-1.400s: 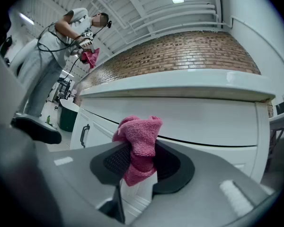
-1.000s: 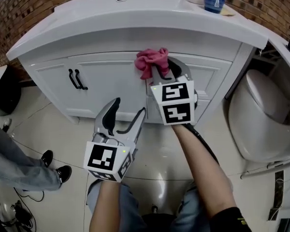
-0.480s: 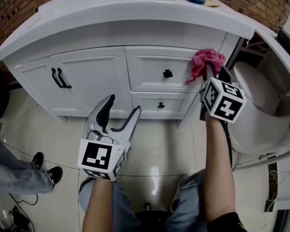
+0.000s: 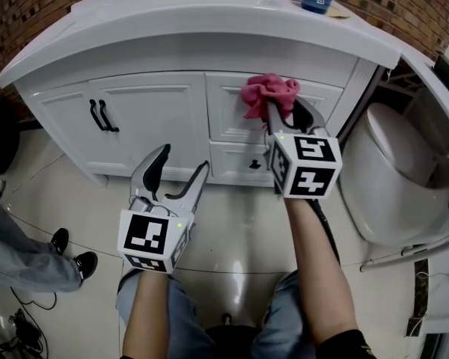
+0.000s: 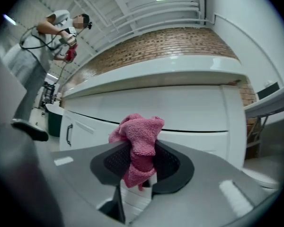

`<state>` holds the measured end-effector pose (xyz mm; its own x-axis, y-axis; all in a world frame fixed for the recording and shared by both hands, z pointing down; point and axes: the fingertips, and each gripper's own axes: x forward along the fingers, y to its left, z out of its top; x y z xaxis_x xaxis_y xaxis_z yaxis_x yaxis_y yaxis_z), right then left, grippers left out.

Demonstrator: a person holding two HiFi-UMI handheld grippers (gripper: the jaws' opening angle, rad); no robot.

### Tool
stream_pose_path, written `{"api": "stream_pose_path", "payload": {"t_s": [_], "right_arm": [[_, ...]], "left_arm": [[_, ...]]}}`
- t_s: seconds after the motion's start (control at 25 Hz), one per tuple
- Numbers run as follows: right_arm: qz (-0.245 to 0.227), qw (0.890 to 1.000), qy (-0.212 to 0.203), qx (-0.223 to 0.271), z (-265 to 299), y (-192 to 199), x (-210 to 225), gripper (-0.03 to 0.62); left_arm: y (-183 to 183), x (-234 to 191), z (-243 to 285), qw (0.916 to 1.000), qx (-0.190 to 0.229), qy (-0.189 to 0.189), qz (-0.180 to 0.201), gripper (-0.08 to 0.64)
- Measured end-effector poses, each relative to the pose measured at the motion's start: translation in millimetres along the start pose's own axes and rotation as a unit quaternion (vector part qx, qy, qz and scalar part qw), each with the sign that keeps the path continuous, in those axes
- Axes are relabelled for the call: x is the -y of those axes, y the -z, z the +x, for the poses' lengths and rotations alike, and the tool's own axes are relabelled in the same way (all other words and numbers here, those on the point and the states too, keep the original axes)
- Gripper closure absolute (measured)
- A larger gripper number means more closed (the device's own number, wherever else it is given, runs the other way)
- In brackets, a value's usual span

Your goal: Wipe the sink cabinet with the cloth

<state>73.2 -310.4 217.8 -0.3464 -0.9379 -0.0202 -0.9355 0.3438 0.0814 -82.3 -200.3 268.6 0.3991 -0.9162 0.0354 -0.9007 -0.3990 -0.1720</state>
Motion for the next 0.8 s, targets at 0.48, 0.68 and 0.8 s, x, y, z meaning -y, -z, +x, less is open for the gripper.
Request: {"api": "stream_pose_path", "payload": {"t_s": [0.48, 0.68, 0.8], "right_arm": [[-0.026, 0.998, -0.037, -0.041, 45.5, 22.8, -71.7, 0.466], [0.000, 0.997, 0.054, -0.051, 12.4, 28.8, 21.3, 0.466], [0.009, 0.992, 0.110, -0.057, -11.1, 31.0, 79.0, 0.468]], "left_arm": [[-8.2, -45.8, -42.7, 0.9984, 0.015, -0.046, -0.029, 0.255], [-7.3, -31.4, -31.0, 0.9988, 0.018, -0.024, -0.037, 0.255], [-11.3, -15.4, -20.5, 0.9991, 0.023, -0.006, -0.036, 0.255]]}}
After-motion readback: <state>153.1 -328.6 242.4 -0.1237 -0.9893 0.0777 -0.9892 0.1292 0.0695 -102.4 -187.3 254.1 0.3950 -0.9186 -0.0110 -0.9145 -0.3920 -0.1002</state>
